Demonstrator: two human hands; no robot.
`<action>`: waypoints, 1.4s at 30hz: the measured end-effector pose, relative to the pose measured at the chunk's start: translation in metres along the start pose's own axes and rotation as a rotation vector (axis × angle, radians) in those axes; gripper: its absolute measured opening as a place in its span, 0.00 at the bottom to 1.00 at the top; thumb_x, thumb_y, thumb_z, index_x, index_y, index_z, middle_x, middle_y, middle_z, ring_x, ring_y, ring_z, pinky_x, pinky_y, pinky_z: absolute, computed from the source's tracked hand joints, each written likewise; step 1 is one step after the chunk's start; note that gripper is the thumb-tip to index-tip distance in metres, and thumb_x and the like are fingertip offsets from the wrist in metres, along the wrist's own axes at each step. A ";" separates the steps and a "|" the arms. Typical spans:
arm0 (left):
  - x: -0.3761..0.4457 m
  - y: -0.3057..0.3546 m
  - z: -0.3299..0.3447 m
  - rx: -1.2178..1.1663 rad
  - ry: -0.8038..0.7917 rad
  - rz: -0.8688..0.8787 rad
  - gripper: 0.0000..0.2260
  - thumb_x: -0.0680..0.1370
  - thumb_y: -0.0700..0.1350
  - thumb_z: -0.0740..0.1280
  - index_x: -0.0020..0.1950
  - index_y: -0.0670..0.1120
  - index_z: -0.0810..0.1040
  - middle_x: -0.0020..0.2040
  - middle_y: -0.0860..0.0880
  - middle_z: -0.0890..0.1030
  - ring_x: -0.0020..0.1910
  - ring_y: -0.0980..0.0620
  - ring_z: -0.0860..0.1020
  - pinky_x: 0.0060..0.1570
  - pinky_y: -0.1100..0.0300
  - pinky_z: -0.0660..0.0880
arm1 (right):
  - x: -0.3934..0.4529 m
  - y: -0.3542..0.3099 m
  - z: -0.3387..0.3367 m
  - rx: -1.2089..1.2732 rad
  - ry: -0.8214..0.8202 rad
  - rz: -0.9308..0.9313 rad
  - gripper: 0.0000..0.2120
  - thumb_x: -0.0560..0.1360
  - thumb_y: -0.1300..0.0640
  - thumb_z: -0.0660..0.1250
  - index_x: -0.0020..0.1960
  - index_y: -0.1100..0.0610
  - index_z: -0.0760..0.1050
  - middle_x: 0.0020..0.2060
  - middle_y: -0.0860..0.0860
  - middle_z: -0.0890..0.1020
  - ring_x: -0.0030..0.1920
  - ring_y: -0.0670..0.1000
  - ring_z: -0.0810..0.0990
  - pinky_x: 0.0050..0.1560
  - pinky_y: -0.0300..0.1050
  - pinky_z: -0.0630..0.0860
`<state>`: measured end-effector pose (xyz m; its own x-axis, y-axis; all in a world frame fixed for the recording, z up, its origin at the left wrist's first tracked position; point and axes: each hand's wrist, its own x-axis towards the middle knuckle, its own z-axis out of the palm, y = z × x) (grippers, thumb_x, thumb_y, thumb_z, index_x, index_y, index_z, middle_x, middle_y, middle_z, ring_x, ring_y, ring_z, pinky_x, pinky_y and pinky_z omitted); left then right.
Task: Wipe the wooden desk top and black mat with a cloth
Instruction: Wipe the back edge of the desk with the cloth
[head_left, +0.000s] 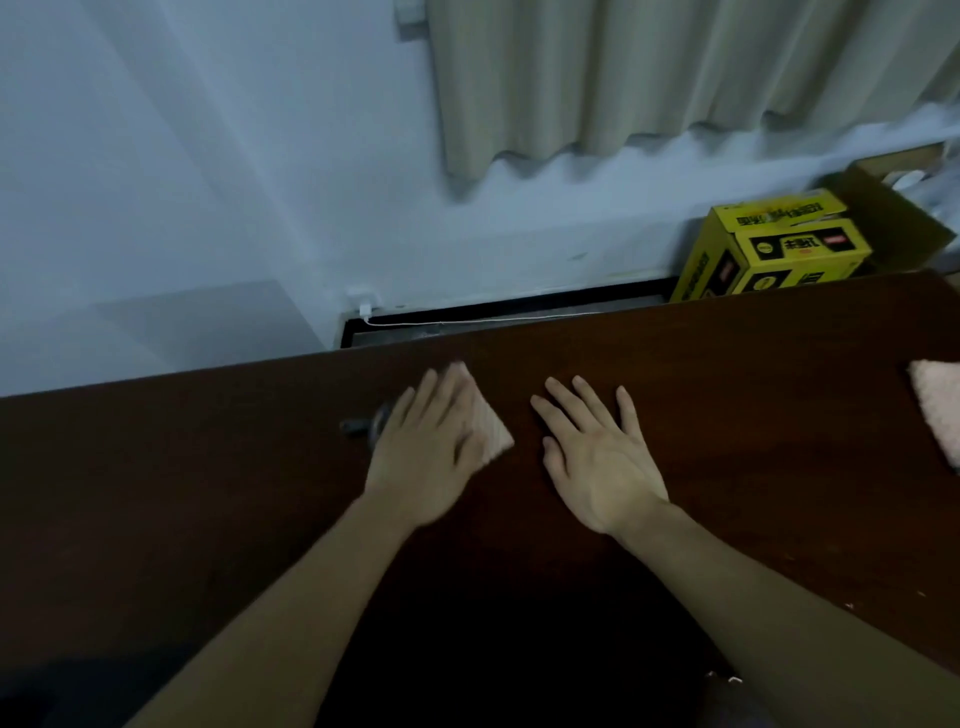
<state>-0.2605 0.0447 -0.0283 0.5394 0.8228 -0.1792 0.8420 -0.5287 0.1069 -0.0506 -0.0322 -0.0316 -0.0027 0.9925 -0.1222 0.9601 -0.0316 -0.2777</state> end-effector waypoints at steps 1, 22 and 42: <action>-0.019 0.001 0.002 0.004 -0.022 0.063 0.28 0.84 0.59 0.42 0.82 0.52 0.38 0.81 0.53 0.34 0.80 0.51 0.35 0.79 0.51 0.40 | 0.000 0.000 0.000 -0.007 -0.003 0.003 0.26 0.85 0.45 0.46 0.82 0.44 0.52 0.82 0.45 0.50 0.82 0.50 0.41 0.79 0.61 0.36; -0.040 -0.022 0.006 -0.050 -0.011 0.001 0.28 0.84 0.60 0.43 0.82 0.52 0.39 0.82 0.53 0.36 0.80 0.51 0.36 0.78 0.52 0.39 | -0.002 -0.001 0.001 -0.050 0.005 0.013 0.30 0.81 0.42 0.39 0.82 0.44 0.54 0.82 0.44 0.52 0.82 0.49 0.44 0.80 0.59 0.38; -0.045 -0.017 0.014 -0.060 0.058 -0.234 0.28 0.85 0.60 0.43 0.83 0.51 0.40 0.82 0.53 0.39 0.81 0.51 0.39 0.79 0.51 0.42 | 0.000 0.003 -0.001 -0.076 -0.029 -0.042 0.27 0.85 0.45 0.44 0.83 0.47 0.49 0.83 0.48 0.48 0.82 0.53 0.41 0.79 0.64 0.40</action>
<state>-0.2987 0.0136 -0.0361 0.3277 0.9328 -0.1501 0.9420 -0.3104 0.1275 -0.0472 -0.0319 -0.0317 -0.0503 0.9889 -0.1399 0.9775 0.0200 -0.2101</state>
